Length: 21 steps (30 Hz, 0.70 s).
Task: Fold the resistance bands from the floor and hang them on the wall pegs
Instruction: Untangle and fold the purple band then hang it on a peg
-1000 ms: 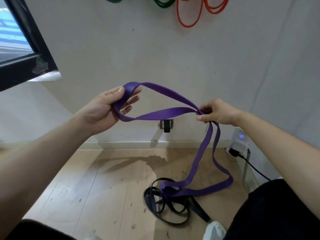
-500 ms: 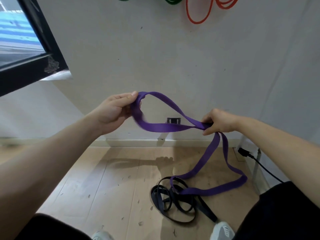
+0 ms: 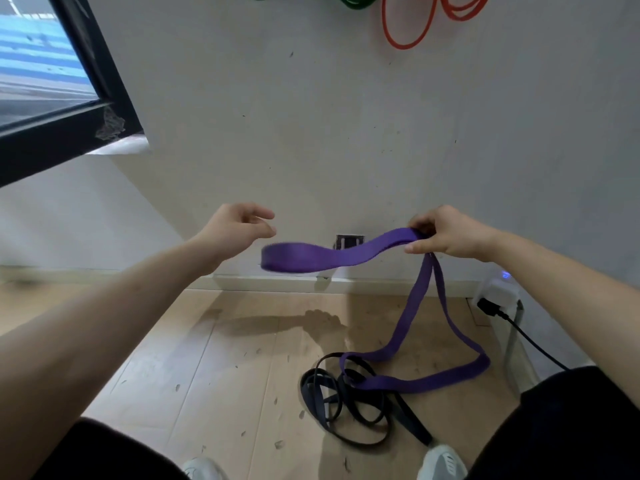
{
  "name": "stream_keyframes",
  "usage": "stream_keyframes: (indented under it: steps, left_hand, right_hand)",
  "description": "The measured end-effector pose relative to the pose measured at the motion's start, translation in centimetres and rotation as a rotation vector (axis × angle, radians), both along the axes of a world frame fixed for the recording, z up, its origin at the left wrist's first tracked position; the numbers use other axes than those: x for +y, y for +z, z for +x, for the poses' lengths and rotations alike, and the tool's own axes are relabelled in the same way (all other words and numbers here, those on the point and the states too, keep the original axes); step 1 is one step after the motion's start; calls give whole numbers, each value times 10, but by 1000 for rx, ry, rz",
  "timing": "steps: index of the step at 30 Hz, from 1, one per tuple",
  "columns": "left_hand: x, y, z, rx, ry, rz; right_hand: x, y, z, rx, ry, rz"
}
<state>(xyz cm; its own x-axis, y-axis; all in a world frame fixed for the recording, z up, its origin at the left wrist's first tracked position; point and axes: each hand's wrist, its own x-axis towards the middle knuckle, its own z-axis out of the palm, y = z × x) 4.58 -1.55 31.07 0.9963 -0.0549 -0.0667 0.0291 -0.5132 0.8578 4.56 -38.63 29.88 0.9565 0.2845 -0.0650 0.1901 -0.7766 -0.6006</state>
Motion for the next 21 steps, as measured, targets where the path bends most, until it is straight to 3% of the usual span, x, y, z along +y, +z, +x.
stream_keyframes:
  steps: [4,8,14,17,21]
  left_hand:
    - [-5,1,-1,-9,-26,2]
    - [-26,2,-12,-35,-192,9]
    - [-62,-9,-30,-173,-517,261]
    - [-66,-9,-28,-198,-478,223]
    - [-64,5,-28,-130,-437,3]
  right_hand:
    - [30,11,-8,-24,51,165]
    - [59,12,-13,-47,121,157]
    - [74,24,-23,-41,188,292]
    - [78,26,-27,-25,215,286]
    - [76,19,-26,81,199,297]
